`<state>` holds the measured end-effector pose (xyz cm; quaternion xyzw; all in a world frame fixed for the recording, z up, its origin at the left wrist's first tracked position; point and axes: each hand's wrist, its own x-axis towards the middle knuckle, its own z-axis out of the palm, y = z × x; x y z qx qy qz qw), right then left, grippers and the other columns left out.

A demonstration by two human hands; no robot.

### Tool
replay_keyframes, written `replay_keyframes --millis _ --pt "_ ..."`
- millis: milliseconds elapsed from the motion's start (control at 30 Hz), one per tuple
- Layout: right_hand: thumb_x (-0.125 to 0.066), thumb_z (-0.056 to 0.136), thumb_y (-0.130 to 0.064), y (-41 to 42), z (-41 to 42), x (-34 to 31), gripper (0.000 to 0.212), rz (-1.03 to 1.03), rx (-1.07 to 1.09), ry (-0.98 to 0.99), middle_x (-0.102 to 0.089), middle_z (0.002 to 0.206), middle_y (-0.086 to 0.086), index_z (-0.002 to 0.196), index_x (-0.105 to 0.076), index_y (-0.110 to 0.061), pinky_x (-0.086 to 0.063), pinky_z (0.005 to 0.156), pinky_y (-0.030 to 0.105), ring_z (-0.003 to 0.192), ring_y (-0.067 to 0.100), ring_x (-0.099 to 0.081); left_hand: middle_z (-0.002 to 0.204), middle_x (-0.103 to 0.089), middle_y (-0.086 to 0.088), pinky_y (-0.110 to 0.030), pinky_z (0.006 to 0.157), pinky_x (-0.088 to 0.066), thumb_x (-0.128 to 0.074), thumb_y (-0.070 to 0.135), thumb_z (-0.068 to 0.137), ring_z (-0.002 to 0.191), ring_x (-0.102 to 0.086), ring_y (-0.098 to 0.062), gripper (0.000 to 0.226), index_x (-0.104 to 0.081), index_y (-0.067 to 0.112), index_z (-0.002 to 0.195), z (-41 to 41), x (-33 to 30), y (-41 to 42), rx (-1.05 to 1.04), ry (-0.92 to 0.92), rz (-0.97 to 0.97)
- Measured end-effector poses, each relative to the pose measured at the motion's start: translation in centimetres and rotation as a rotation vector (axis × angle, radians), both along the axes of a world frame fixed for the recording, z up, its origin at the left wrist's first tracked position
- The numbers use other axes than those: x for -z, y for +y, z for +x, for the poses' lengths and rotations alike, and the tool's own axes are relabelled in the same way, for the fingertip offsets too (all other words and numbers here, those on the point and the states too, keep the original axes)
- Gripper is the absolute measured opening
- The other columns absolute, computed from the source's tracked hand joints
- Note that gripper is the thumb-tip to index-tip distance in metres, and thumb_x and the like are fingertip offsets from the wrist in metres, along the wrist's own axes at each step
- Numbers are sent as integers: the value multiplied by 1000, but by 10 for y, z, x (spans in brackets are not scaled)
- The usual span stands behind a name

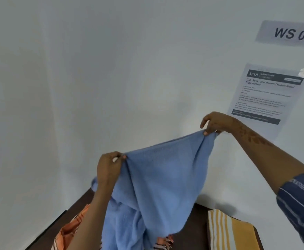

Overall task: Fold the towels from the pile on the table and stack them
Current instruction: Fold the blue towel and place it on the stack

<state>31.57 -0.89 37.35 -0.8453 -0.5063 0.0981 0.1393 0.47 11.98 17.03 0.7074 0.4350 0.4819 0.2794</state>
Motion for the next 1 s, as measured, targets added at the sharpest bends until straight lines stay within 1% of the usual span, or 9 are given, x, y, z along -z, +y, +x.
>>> replay_keyframes --millis 133,233,333,433,600,767,833,933,1000 --pt "-78 73 -3 -10 -10 -3 41 316 -71 268 -59 82 17 111 -62 0 -52 50 20 69 15 -55 77 -61 0 -32 69 -44 -54 31 89 71 -57 -19 19 -57 17 76 11 -49 -23 -11 -167 79" --pt "-74 76 -5 -13 -60 -3 62 217 -339 571 -63 81 7 129 -49 -23 -48 58 19 75 7 -57 76 -60 0 -26 70 -40 -51 39 82 73 -54 -15 27 -58 14 74 32 -74 -37 122 -136 191" --pt "-76 74 -4 -2 -102 21 77 29 -452 487 -66 84 3 135 -40 -34 -50 59 21 79 10 -62 80 -62 0 -26 75 -43 -57 31 85 78 -56 -15 20 -62 14 78 56 -96 -58 343 -56 226" --pt "-78 74 -13 3 -110 38 48 -61 -432 399 -68 102 6 118 -60 -17 -54 68 27 97 20 -66 88 -62 -2 -26 78 -45 -61 19 90 83 -57 -15 12 -65 9 85 63 -92 -62 445 22 141" --pt "-78 71 -19 6 -98 46 26 27 -387 94 -66 87 2 95 -71 -11 -49 67 23 85 17 -62 96 -59 18 -10 75 -42 -70 27 83 82 -55 2 14 -63 28 95 45 -64 -58 528 66 137" --pt "-79 70 -17 8 -75 35 29 228 -255 -12 -64 85 1 96 -73 -7 -40 71 21 85 14 -58 80 -46 16 -17 67 -40 -54 71 66 71 -50 -2 49 -65 23 75 2 -1 -44 419 300 150" --pt "-80 69 -16 7 -61 33 28 275 -213 2 -65 87 2 95 -73 -7 -39 71 21 87 14 -58 77 -42 15 -23 67 -37 -48 73 63 72 -49 -9 55 -70 23 72 -14 21 -35 313 401 164" --pt "-80 70 -14 7 -48 33 29 297 -175 -1 -64 87 3 96 -73 -4 -40 63 19 86 14 -57 92 -43 12 -28 76 -30 -40 76 54 92 -48 -16 64 -70 31 87 -29 40 -24 215 816 139" --pt "-79 71 -11 8 -43 35 29 310 -144 47 -63 88 5 97 -72 -2 -41 64 22 86 16 -57 98 -42 12 -27 79 -34 -51 64 63 100 -50 -20 45 -68 31 88 -38 56 -24 194 835 49"
